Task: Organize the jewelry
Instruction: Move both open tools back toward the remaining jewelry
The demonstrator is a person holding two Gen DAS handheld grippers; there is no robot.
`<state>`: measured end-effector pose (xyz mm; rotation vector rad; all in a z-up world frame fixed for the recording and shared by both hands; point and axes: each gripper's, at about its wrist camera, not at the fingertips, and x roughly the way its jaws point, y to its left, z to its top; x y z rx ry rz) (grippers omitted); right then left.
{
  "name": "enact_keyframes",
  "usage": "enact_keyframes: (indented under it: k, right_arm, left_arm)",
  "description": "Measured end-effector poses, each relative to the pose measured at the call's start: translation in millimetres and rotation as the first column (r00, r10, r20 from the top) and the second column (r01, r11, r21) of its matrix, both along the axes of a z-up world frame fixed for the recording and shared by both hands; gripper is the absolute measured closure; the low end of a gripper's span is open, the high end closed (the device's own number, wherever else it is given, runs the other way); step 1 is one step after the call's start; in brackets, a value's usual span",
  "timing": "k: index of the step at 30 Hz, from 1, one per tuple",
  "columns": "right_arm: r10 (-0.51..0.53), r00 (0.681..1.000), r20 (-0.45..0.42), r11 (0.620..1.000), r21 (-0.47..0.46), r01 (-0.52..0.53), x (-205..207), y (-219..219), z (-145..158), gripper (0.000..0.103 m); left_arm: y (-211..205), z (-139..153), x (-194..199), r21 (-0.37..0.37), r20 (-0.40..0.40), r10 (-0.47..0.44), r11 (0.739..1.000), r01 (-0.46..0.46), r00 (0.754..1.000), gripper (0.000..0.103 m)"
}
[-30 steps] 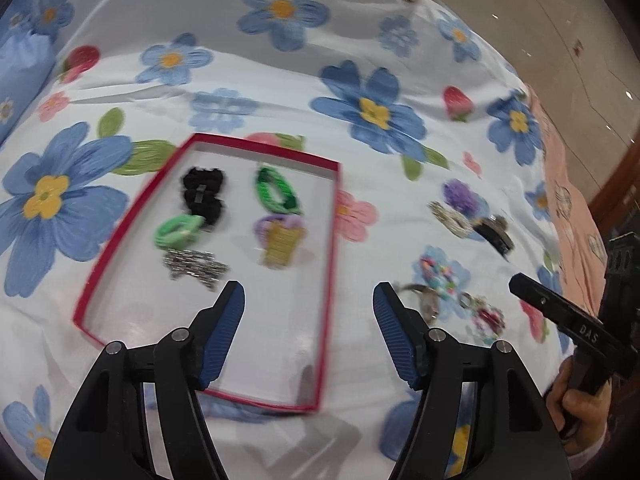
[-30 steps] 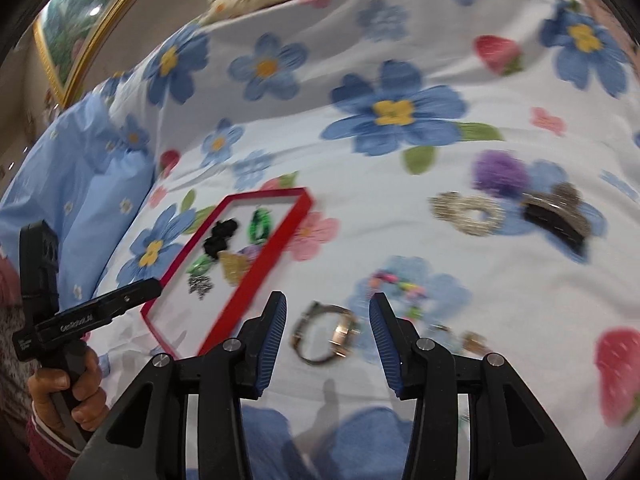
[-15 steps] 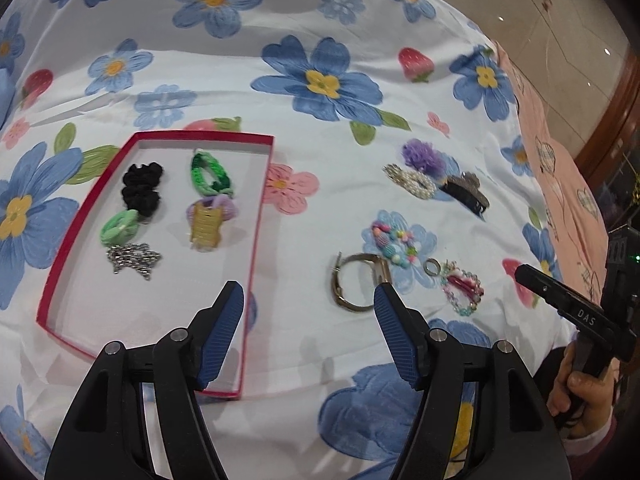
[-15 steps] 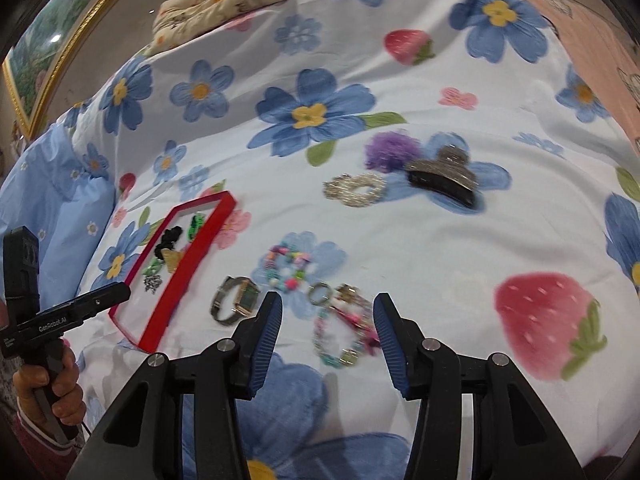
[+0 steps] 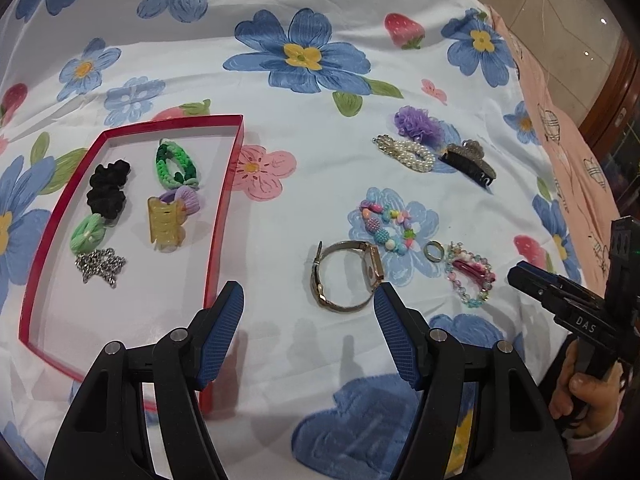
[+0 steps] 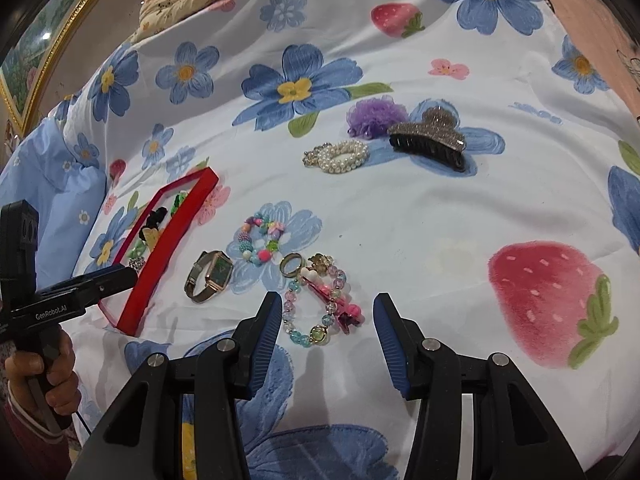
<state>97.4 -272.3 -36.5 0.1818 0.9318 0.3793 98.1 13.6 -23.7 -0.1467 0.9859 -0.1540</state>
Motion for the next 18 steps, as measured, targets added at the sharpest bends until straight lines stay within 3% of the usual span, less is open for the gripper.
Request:
enact_keyframes:
  k: [7, 15, 18]
  right_arm:
    - [-0.009, 1.000, -0.002, 1.000, 0.001, 0.009, 9, -8, -2, 0.055]
    - [0.131, 0.991, 0.013, 0.988, -0.078, -0.130, 12, 23, -7, 0.066]
    - [0.163, 0.987, -0.002, 0.980, -0.115, -0.162, 20, 31, -15, 0.071]
  left_arm:
    - [-8, -12, 22, 0.047, -0.021, -0.015, 0.999, 0.015, 1.000, 0.036]
    - [-13, -34, 43, 0.069, -0.068, -0.030, 0.997, 0.035, 0.997, 0.036]
    - [-15, -43, 47, 0.061, -0.092, -0.044, 0.997, 0.050, 0.995, 0.045]
